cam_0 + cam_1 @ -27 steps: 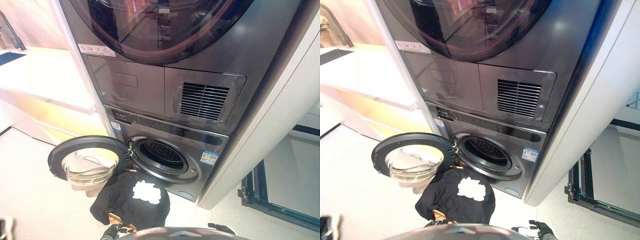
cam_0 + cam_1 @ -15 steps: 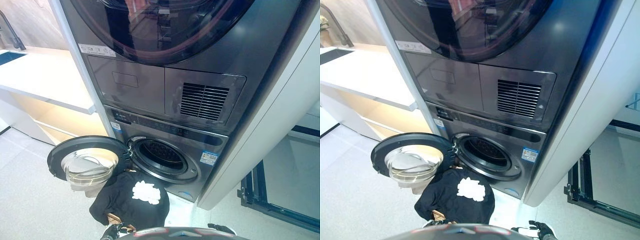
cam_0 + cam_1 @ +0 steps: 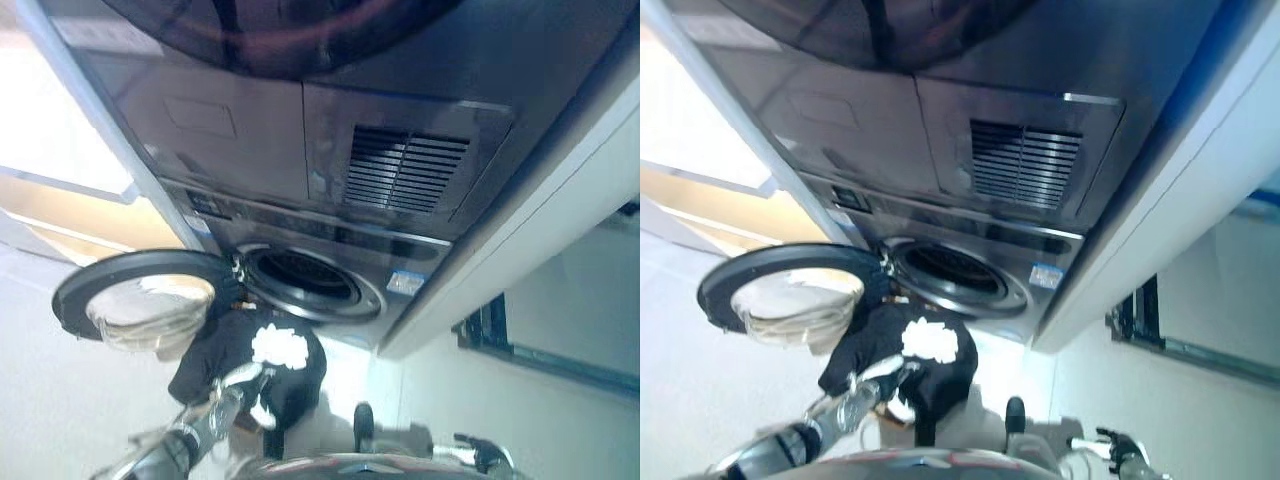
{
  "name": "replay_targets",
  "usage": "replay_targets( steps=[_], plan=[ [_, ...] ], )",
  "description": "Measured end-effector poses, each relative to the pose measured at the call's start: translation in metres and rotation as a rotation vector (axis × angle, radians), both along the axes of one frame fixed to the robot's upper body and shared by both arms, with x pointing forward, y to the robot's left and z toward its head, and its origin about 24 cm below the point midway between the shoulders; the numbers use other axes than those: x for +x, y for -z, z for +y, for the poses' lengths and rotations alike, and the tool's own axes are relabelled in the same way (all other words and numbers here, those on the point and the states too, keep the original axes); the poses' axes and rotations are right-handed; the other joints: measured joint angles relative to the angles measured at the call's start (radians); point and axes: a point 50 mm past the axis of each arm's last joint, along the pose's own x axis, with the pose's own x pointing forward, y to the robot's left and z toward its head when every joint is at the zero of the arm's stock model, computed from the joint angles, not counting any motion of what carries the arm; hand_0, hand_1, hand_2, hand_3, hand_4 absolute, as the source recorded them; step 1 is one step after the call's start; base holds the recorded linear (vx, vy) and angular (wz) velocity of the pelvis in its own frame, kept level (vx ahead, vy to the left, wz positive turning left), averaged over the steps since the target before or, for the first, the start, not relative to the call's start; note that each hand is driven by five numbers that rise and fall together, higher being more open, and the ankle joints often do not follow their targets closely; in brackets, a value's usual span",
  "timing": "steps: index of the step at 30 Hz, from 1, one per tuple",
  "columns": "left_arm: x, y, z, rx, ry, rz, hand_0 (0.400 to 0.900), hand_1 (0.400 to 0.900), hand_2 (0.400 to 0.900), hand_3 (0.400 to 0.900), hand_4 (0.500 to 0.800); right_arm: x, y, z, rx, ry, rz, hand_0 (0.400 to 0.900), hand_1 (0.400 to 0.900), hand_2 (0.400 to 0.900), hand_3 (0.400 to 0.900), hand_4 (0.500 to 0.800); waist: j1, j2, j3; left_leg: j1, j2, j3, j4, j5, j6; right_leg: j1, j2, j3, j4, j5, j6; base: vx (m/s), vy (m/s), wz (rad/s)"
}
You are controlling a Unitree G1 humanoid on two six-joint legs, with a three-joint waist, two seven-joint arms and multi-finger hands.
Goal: Put the clothes in the basket into the washing machine.
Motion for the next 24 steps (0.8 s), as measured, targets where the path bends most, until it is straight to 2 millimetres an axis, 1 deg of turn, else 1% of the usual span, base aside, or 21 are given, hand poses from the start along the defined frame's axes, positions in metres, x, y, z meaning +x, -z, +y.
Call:
replay_targets(
  steps=[2, 4, 5, 6, 7, 9, 12, 15, 17, 19, 21, 24],
  plan=[
    [0.020, -0.012, -0.008, 0.037, 0.089, -0.078, 0.900, 0.900, 0.900, 0.900, 0.800, 0.011, -0.005, -0.005, -0.010, 0.051, -0.049, 0.900, 0.900, 0.900, 0.900, 0.800, -0.005, 0.002, 0.026, -0.020, 0.000, 0.004, -0.001, 0.002, 0.000, -0.024, 0.000, 0.001, 0.000, 0.001, -0.001, -0.12, 0.018, -0.08],
    [0.037, -0.024, -0.017, 0.052, 0.142, -0.153, 0.900, 0.900, 0.900, 0.900, 0.800, 0.024, -0.010, -0.008, -0.021, 0.072, -0.102, 0.900, 0.900, 0.900, 0.900, 0.800, -0.018, 0.006, 0.063, -0.038, -0.002, 0.011, 0.008, 0.003, 0.000, -0.043, -0.001, 0.004, 0.004, 0.000, 0.000, -0.12, 0.026, -0.10],
    [0.048, -0.031, -0.021, 0.068, 0.180, -0.193, 0.900, 0.900, 0.900, 0.900, 0.800, 0.031, -0.013, -0.010, -0.027, 0.071, -0.131, 0.900, 0.900, 0.900, 0.900, 0.800, -0.016, 0.013, 0.076, -0.070, -0.003, 0.010, 0.026, -0.003, 0.001, -0.067, -0.004, 0.003, 0.015, -0.001, 0.002, -0.10, 0.009, -0.12],
    [0.060, -0.041, -0.024, 0.082, 0.201, -0.235, 0.900, 0.900, 0.900, 0.900, 0.800, 0.042, -0.018, -0.012, -0.033, 0.085, -0.173, 0.900, 0.900, 0.900, 0.900, 0.800, -0.020, 0.014, 0.103, -0.091, -0.005, 0.014, 0.037, -0.002, 0.000, -0.091, -0.004, 0.008, 0.024, 0.001, 0.000, -0.10, 0.009, -0.12],
    [0.066, -0.046, -0.025, 0.096, 0.216, -0.259, 0.900, 0.900, 0.900, 0.900, 0.800, 0.049, -0.021, -0.013, -0.032, 0.107, -0.198, 0.900, 0.900, 0.900, 0.900, 0.800, -0.023, 0.014, 0.121, -0.101, -0.004, 0.017, 0.040, -0.003, 0.000, -0.105, -0.004, 0.013, 0.030, 0.005, -0.004, -0.11, 0.017, -0.16],
    [0.077, -0.055, -0.026, 0.131, 0.248, -0.310, 0.900, 0.900, 0.900, 0.900, 0.800, 0.059, -0.026, -0.016, -0.033, 0.148, -0.249, 0.900, 0.900, 0.900, 0.900, 0.800, -0.031, 0.016, 0.131, -0.145, -0.004, 0.024, 0.052, -0.006, 0.001, -0.156, -0.003, 0.026, 0.048, 0.003, -0.003, -0.09, 0.019, -0.15],
    [0.094, -0.070, -0.020, 0.226, 0.270, -0.391, 0.900, 0.900, 0.900, 0.900, 0.800, 0.070, -0.034, -0.020, -0.057, 0.167, -0.306, 0.900, 0.900, 0.900, 0.900, 0.800, -0.050, 0.014, 0.164, -0.200, -0.007, 0.042, 0.059, -0.006, 0.001, -0.228, -0.006, 0.040, 0.076, 0.004, -0.003, -0.07, 0.009, -0.15],
    [0.106, -0.081, -0.010, 0.308, 0.257, -0.423, 0.900, 0.900, 0.900, 0.900, 0.800, 0.071, -0.034, -0.020, -0.064, 0.184, -0.312, 0.900, 0.900, 0.900, 0.900, 0.800, -0.068, 0.011, 0.179, -0.244, -0.006, 0.048, 0.072, -0.008, 0.003, -0.277, -0.005, 0.049, 0.089, 0.002, -0.001, -0.06, 0.007, -0.04],
    [0.116, -0.092, -0.002, 0.346, 0.245, -0.456, 0.900, 0.900, 0.900, 0.900, 0.800, 0.073, -0.036, -0.021, -0.066, 0.191, -0.329, 0.900, 0.900, 0.900, 0.900, 0.800, -0.081, 0.010, 0.190, -0.277, -0.007, 0.056, 0.077, -0.008, 0.003, -0.318, -0.006, 0.058, 0.105, 0.003, -0.003, -0.06, 0.005, -0.08],
    [0.128, -0.108, 0.006, 0.388, 0.236, -0.508, 0.900, 0.900, 0.900, 0.900, 0.800, 0.075, -0.037, -0.021, -0.064, 0.197, -0.347, 0.900, 0.900, 0.900, 0.900, 0.800, -0.092, 0.006, 0.200, -0.326, -0.009, 0.060, 0.096, -0.010, 0.004, -0.368, -0.008, 0.064, 0.123, 0.003, -0.003, -0.03, -0.002, -0.03],
    [0.142, -0.127, 0.010, 0.421, 0.219, -0.572, 0.900, 0.900, 0.900, 0.900, 0.800, 0.079, -0.039, -0.020, -0.062, 0.199, -0.368, 0.900, 0.900, 0.900, 0.900, 0.800, -0.096, 0.000, 0.233, -0.351, -0.009, 0.064, 0.114, -0.014, 0.003, -0.393, -0.009, 0.065, 0.137, 0.003, -0.003, -0.03, -0.002, -0.06],
    [0.152, -0.144, 0.019, 0.463, 0.191, -0.621, 0.900, 0.900, 0.900, 0.900, 0.800, 0.085, -0.042, -0.020, -0.054, 0.218, -0.412, 0.900, 0.900, 0.900, 0.900, 0.800, -0.114, 0.000, 0.233, -0.425, -0.012, 0.066, 0.150, -0.025, 0.004, -0.461, -0.012, 0.069, 0.157, -0.003, 0.001, -0.02, -0.009, 0.01]
  ],
)
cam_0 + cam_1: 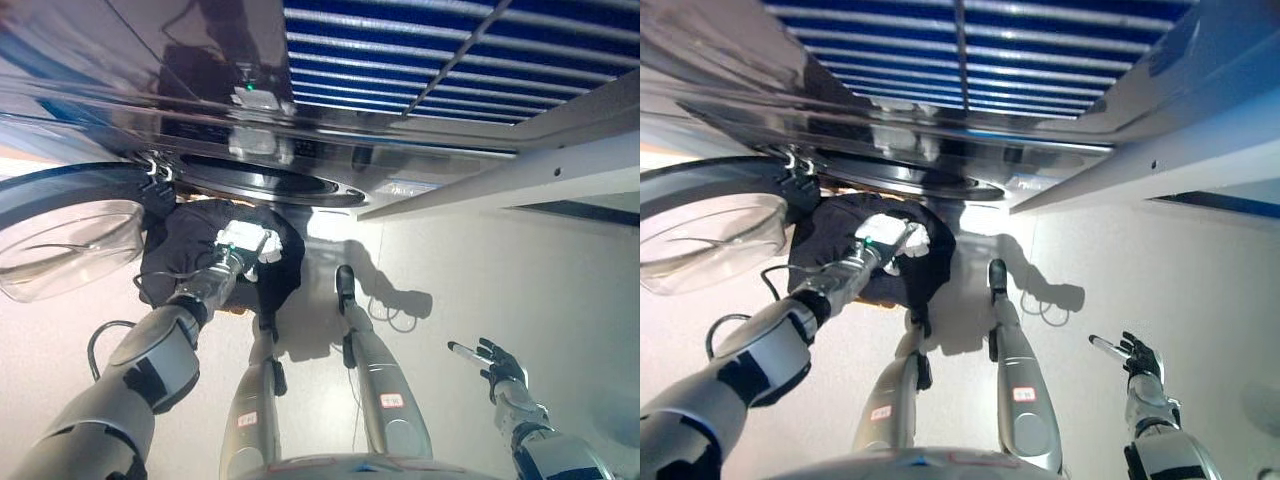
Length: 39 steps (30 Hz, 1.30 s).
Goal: Put the clothes in the basket into the washing machine.
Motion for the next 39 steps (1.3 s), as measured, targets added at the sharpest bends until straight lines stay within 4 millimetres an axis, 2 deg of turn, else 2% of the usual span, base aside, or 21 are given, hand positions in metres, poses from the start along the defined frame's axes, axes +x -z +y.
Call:
replay_targets(
  steps=[6, 10, 16, 20, 24, 25, 26, 27, 33, 39],
  plan=[
    [0.017, -0.031, 0.004, 0.017, -0.017, -0.090, 0.900, 0.900, 0.900, 0.900, 0.800, 0.013, -0.006, 0.004, 0.001, -0.003, -0.071, 0.900, 0.900, 0.900, 0.900, 0.800, -0.028, -0.001, 0.000, -0.143, -0.008, 0.000, 0.079, -0.020, 0.006, -0.128, -0.011, 0.007, 0.048, 0.004, -0.005, 0.01, 0.004, -0.04],
    [0.021, -0.039, 0.005, 0.019, -0.020, -0.113, 0.900, 0.900, 0.900, 0.900, 0.800, 0.020, -0.009, 0.010, 0.012, -0.013, -0.115, 0.900, 0.900, 0.900, 0.900, 0.800, -0.034, -0.003, -0.001, -0.210, -0.006, -0.001, 0.156, -0.054, 0.006, -0.175, -0.011, 0.012, 0.079, -0.003, -0.003, 0.01, -0.004, 0.02],
    [0.031, -0.062, 0.007, 0.025, -0.022, -0.180, 0.900, 0.900, 0.900, 0.900, 0.800, 0.038, -0.020, 0.012, 0.000, -0.006, -0.190, 0.900, 0.900, 0.900, 0.900, 0.800, -0.040, -0.007, -0.004, -0.377, -0.004, -0.009, 0.280, -0.086, 0.011, -0.312, -0.014, 0.017, 0.145, -0.009, 0.001, 0.03, -0.008, 0.01],
    [0.031, -0.064, 0.010, 0.031, -0.036, -0.180, 0.900, 0.900, 0.900, 0.900, 0.800, 0.049, -0.026, 0.014, 0.015, 0.000, -0.222, 0.900, 0.900, 0.900, 0.900, 0.800, -0.037, -0.010, -0.007, -0.447, 0.004, -0.014, 0.356, -0.116, 0.012, -0.362, -0.008, 0.014, 0.180, -0.019, 0.001, 0.02, 0.000, 0.00],
    [0.032, -0.067, 0.010, 0.016, -0.041, -0.190, 0.900, 0.900, 0.900, 0.900, 0.800, 0.052, -0.028, 0.015, 0.012, -0.003, -0.246, 0.900, 0.900, 0.900, 0.900, 0.800, -0.032, -0.019, -0.019, -0.489, 0.004, -0.018, 0.388, -0.124, 0.015, -0.401, -0.009, 0.015, 0.205, -0.018, -0.002, 0.00, -0.001, 0.01],
    [0.033, -0.069, 0.009, 0.014, -0.040, -0.199, 0.722, 0.722, 0.722, 0.722, 0.693, 0.052, -0.028, 0.015, 0.012, -0.001, -0.247, 0.900, 0.900, 0.900, 0.900, 0.800, -0.031, -0.021, -0.021, -0.502, 0.004, -0.019, 0.396, -0.124, 0.015, -0.412, -0.010, 0.014, 0.210, -0.017, -0.002, 0.00, 0.000, 0.00],
    [0.034, -0.070, 0.009, 0.013, -0.039, -0.206, 0.722, 0.722, 0.722, 0.722, 0.693, 0.052, -0.028, 0.016, 0.015, -0.001, -0.245, 0.900, 0.900, 0.900, 0.900, 0.800, -0.029, -0.026, -0.024, -0.513, 0.003, -0.019, 0.400, -0.124, 0.015, -0.422, -0.010, 0.015, 0.212, -0.017, -0.002, 0.00, 0.001, 0.05],
    [0.034, -0.071, 0.009, 0.012, -0.038, -0.211, 0.400, 0.400, 0.400, 0.400, 0.500, 0.052, -0.027, 0.017, 0.017, -0.002, -0.245, 0.900, 0.900, 0.900, 0.900, 0.800, -0.029, -0.027, -0.024, -0.524, 0.003, -0.025, 0.408, -0.125, 0.015, -0.427, -0.010, 0.012, 0.212, -0.017, -0.002, 0.00, 0.007, 0.05],
    [0.038, -0.081, 0.005, -0.021, -0.035, -0.262, 0.400, 0.400, 0.400, 0.400, 0.500, 0.053, -0.022, 0.031, 0.052, -0.010, -0.246, 0.900, 0.900, 0.900, 0.900, 0.800, -0.024, -0.047, -0.036, -0.543, 0.000, -0.025, 0.410, -0.124, 0.015, -0.453, -0.013, 0.014, 0.227, -0.017, -0.002, 0.00, 0.009, 0.00],
    [0.039, -0.086, 0.004, -0.036, -0.036, -0.284, 0.400, 0.400, 0.400, 0.400, 0.500, 0.056, -0.023, 0.033, 0.052, -0.012, -0.261, 0.900, 0.900, 0.900, 0.900, 0.800, -0.023, -0.047, -0.036, -0.555, -0.002, -0.023, 0.410, -0.124, 0.015, -0.466, -0.014, 0.017, 0.226, -0.017, -0.002, 0.00, 0.018, -0.05]
  ],
)
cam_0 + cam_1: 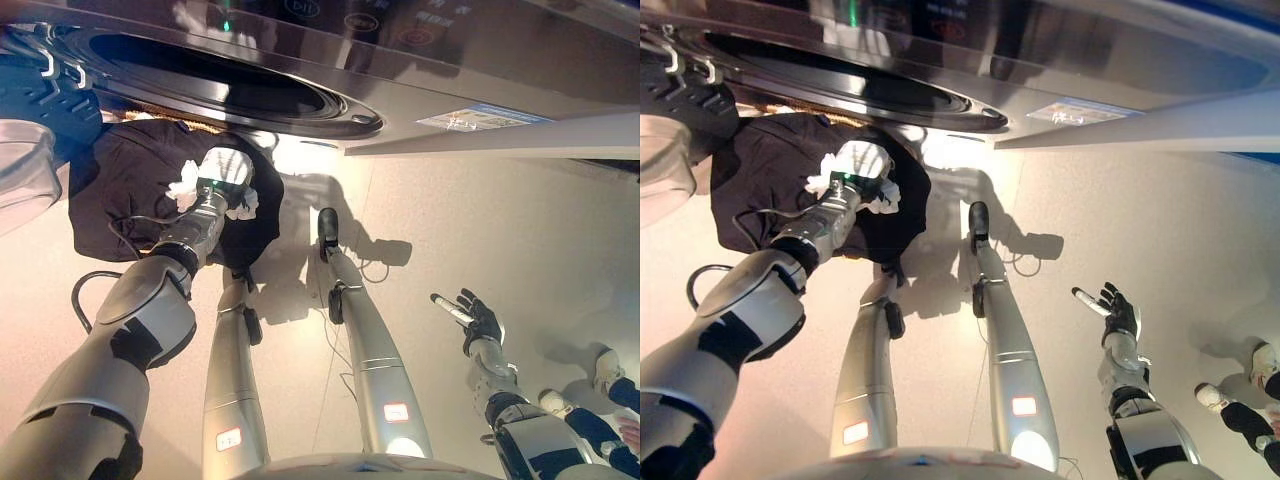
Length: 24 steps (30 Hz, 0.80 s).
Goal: Put the clothes in the basket into the washing machine.
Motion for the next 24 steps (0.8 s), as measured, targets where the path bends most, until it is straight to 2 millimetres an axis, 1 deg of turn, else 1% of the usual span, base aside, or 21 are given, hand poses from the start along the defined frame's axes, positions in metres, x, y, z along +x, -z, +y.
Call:
replay_targets(
  steps=[8, 12, 16, 18, 19, 20, 21, 24],
  plan=[
    [-0.002, 0.004, 0.001, -0.002, -0.001, 0.009, 0.400, 0.400, 0.400, 0.400, 0.500, 0.007, -0.006, 0.002, -0.006, -0.004, -0.033, 0.900, 0.900, 0.900, 0.900, 0.800, 0.001, 0.000, 0.000, 0.011, -0.002, 0.008, -0.002, 0.001, 0.001, 0.003, -0.002, 0.007, 0.003, 0.000, 0.000, 0.01, 0.011, -0.05],
    [-0.008, 0.020, 0.006, -0.039, -0.025, 0.047, 0.400, 0.400, 0.400, 0.400, 0.500, 0.008, -0.005, 0.004, -0.002, -0.005, -0.035, 0.900, 0.900, 0.900, 0.900, 0.800, 0.000, 0.000, 0.000, 0.093, -0.006, 0.024, -0.038, 0.007, 0.001, 0.059, -0.006, 0.021, -0.002, 0.000, 0.000, -0.04, -0.003, 0.02],
    [-0.014, 0.033, 0.007, -0.207, -0.090, 0.059, 0.400, 0.400, 0.400, 0.400, 0.500, 0.007, -0.002, 0.011, -0.004, -0.041, -0.017, 0.900, 0.900, 0.900, 0.900, 0.800, 0.002, 0.000, 0.000, 0.225, -0.013, 0.039, -0.132, 0.039, -0.002, 0.165, -0.010, 0.025, -0.051, 0.005, -0.002, 0.03, -0.022, -0.04],
    [-0.015, 0.036, 0.008, -0.285, -0.115, 0.051, 0.400, 0.400, 0.400, 0.400, 0.500, 0.007, 0.000, 0.015, 0.007, -0.045, -0.013, 0.900, 0.900, 0.900, 0.900, 0.800, 0.006, 0.000, 0.000, 0.295, -0.014, 0.041, -0.193, 0.061, -0.005, 0.224, -0.007, 0.024, -0.088, 0.014, -0.003, 0.04, -0.047, 0.01],
    [-0.016, 0.036, 0.008, -0.353, -0.128, 0.043, 0.400, 0.400, 0.400, 0.400, 0.500, 0.006, 0.001, 0.015, 0.009, -0.044, -0.009, 0.900, 0.900, 0.900, 0.900, 0.800, 0.012, 0.000, 0.000, 0.335, -0.014, 0.046, -0.231, 0.075, -0.007, 0.254, -0.006, 0.025, -0.110, 0.019, -0.001, 0.04, -0.038, 0.02],
    [-0.017, 0.038, 0.007, -0.422, -0.144, 0.031, 0.400, 0.400, 0.400, 0.400, 0.500, 0.003, 0.003, 0.015, 0.009, -0.043, -0.001, 0.900, 0.900, 0.900, 0.900, 0.800, 0.017, 0.000, -0.002, 0.372, -0.015, 0.047, -0.263, 0.087, -0.007, 0.282, -0.005, 0.026, -0.125, 0.029, -0.006, 0.02, -0.034, 0.02],
    [-0.017, 0.038, 0.007, -0.457, -0.154, 0.022, 0.400, 0.400, 0.400, 0.400, 0.500, 0.001, 0.004, 0.015, 0.009, -0.042, 0.004, 0.900, 0.900, 0.900, 0.900, 0.800, 0.023, 0.002, -0.004, 0.394, -0.015, 0.046, -0.281, 0.092, -0.009, 0.300, -0.003, 0.026, -0.133, 0.030, -0.005, 0.03, -0.038, 0.02],
    [-0.017, 0.037, 0.009, -0.695, -0.227, -0.016, 0.400, 0.400, 0.400, 0.400, 0.500, -0.002, 0.006, 0.015, 0.013, -0.040, 0.014, 0.900, 0.900, 0.900, 0.900, 0.800, 0.030, 0.003, -0.006, 0.462, -0.018, 0.046, -0.347, 0.116, -0.009, 0.348, -0.002, 0.026, -0.160, 0.031, -0.005, 0.04, -0.051, 0.02]
  ],
)
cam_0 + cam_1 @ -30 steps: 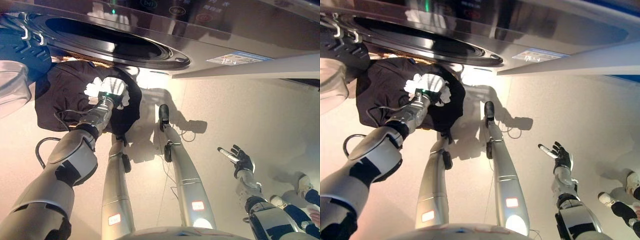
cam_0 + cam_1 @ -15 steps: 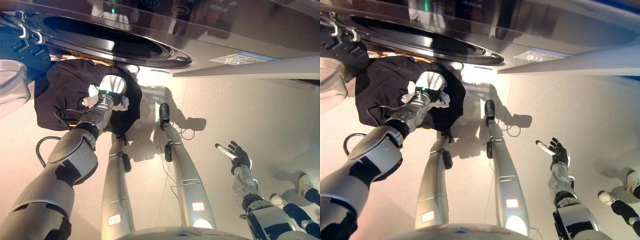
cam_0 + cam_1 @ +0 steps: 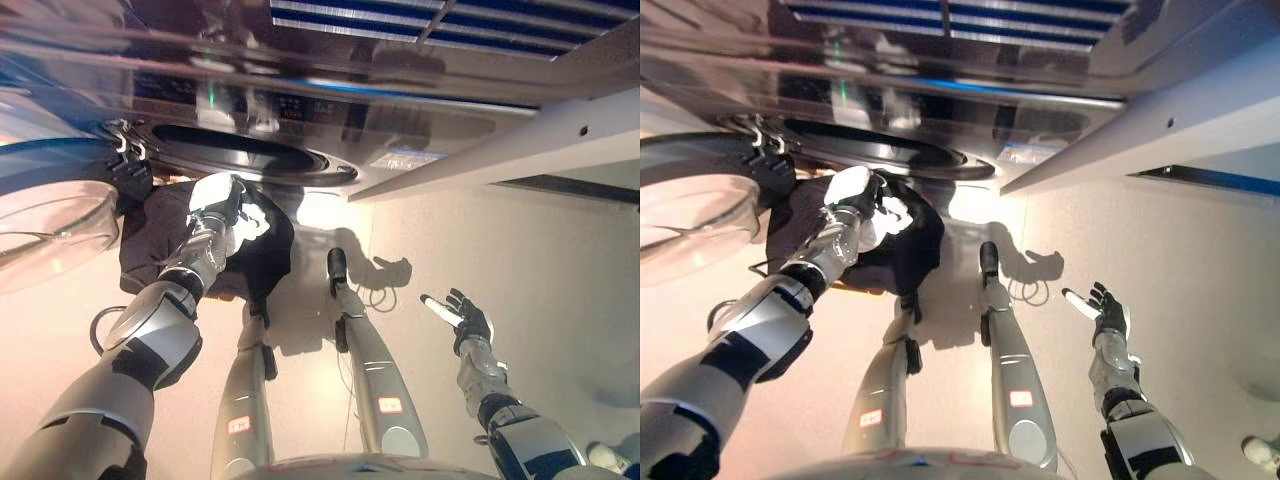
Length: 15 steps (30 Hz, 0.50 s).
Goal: Put the clothes in the basket into the washing machine.
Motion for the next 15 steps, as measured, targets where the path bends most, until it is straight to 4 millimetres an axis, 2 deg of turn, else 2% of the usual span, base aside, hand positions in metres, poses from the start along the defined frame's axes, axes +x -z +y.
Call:
replay_targets(
  steps=[3, 6, 8, 11, 15],
  plan=[
    [-0.002, 0.005, -0.003, -0.411, -0.137, -0.046, 0.400, 0.400, 0.400, 0.400, 0.500, -0.002, 0.003, 0.002, 0.009, 0.005, 0.015, 0.900, 0.900, 0.900, 0.900, 0.800, 0.017, 0.001, -0.001, 0.069, -0.001, -0.001, -0.053, 0.014, 0.000, 0.052, 0.002, 0.000, -0.018, 0.000, 0.002, 0.04, -0.045, 0.01],
    [-0.005, 0.012, -0.009, -0.935, -0.283, -0.123, 0.400, 0.400, 0.400, 0.400, 0.500, 0.000, 0.002, 0.005, 0.027, 0.012, 0.007, 0.900, 0.900, 0.900, 0.900, 0.800, 0.030, 0.002, -0.001, 0.126, 0.000, -0.002, -0.084, 0.019, 0.001, 0.105, 0.004, -0.002, -0.043, 0.000, 0.003, 0.05, -0.055, 0.04],
    [-0.005, 0.016, -0.015, -1.185, -0.349, -0.156, 0.400, 0.400, 0.400, 0.400, 0.500, 0.004, 0.002, 0.009, 0.048, 0.036, 0.011, 0.900, 0.900, 0.900, 0.900, 0.800, 0.035, 0.002, -0.001, 0.151, 0.000, -0.007, -0.095, 0.023, 0.001, 0.130, 0.004, -0.009, -0.051, 0.000, 0.003, 0.02, -0.020, 0.00],
    [-0.005, 0.016, -0.023, -1.477, -0.409, -0.223, 0.400, 0.400, 0.400, 0.400, 0.500, 0.015, -0.002, 0.013, 0.066, 0.047, 0.011, 0.900, 0.900, 0.900, 0.900, 0.800, 0.046, 0.002, -0.002, 0.164, 0.001, -0.011, -0.098, 0.023, 0.001, 0.147, 0.004, -0.015, -0.058, 0.000, 0.003, 0.03, -0.028, -0.03],
    [-0.001, 0.009, -0.033, -1.713, -0.478, -0.276, 0.400, 0.400, 0.400, 0.400, 0.500, 0.042, -0.020, 0.018, 0.076, 0.066, -0.035, 0.900, 0.900, 0.900, 0.900, 0.800, 0.049, 0.004, -0.003, 0.168, 0.002, -0.011, -0.111, 0.034, 0.000, 0.150, 0.005, -0.018, -0.068, 0.003, 0.002, 0.03, -0.017, -0.03]
  ],
)
